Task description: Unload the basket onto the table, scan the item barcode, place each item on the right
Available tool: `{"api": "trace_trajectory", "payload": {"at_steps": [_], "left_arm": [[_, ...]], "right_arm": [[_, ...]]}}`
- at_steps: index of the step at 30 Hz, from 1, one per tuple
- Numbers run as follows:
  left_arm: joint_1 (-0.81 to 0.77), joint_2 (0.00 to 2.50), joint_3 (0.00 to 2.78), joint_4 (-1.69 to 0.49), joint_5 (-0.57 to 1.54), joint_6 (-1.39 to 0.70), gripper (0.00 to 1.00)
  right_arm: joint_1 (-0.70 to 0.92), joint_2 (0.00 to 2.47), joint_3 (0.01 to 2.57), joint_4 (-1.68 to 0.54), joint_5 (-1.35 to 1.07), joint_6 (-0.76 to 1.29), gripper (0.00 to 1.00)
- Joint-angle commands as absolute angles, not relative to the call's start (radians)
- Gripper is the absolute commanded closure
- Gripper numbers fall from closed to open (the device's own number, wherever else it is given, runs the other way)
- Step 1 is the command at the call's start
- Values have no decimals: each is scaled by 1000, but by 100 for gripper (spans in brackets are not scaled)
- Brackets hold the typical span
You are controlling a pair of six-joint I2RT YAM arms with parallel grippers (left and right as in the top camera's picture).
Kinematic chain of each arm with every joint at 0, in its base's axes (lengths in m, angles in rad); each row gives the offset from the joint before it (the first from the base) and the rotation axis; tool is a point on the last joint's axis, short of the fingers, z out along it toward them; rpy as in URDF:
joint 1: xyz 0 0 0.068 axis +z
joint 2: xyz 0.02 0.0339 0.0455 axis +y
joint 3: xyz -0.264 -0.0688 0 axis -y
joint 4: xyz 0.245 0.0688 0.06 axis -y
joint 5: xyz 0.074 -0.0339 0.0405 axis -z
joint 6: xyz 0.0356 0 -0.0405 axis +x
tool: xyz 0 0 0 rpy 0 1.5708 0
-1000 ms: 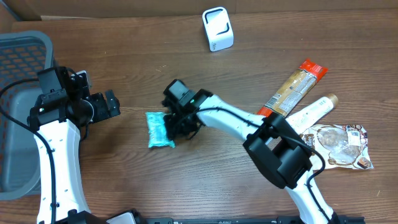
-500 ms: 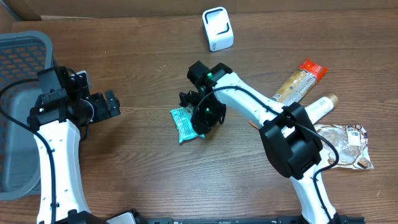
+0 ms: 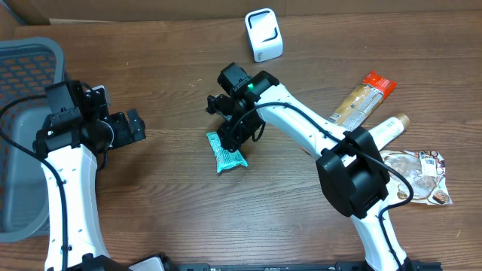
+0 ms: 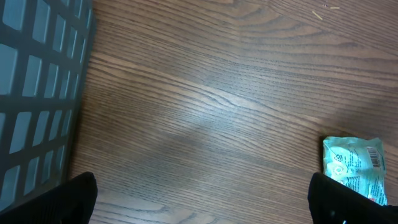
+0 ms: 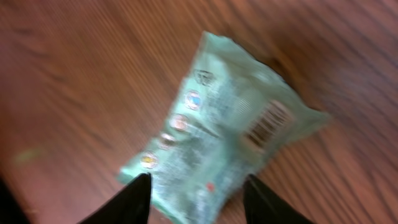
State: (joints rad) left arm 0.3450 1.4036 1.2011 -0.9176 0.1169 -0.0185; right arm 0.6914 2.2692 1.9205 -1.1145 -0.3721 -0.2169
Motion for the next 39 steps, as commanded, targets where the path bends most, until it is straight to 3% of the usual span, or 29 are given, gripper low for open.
{"api": "trace_trajectory", "payload": {"at_steps": [1, 4, 8, 9, 10, 18, 30, 39], "left_arm": [[344, 1402, 1207, -916, 124, 0, 0], [344, 1402, 1207, -916, 124, 0, 0], [344, 1402, 1207, -916, 124, 0, 0], [344, 1402, 1207, -916, 124, 0, 0], [344, 1402, 1207, -916, 124, 0, 0], [344, 1402, 1207, -916, 124, 0, 0], [344, 1402, 1207, -916, 124, 0, 0], [344, 1402, 1207, -916, 124, 0, 0]], "right_arm": [[715, 2224, 1944, -1091, -513, -102, 62], [730, 2226, 1940, -1049, -535, 14, 67], [756, 2235, 1924, -1006, -583, 91, 67], [762, 2236, 1917, -1002, -586, 100, 61], [775, 2237, 1898, -994, -586, 106, 49], [793, 2237, 1838, -1017, -513, 160, 46], [782, 2237, 1834, -1179, -171, 160, 32], [704, 2237, 1841, -1184, -160, 146, 33]]}}
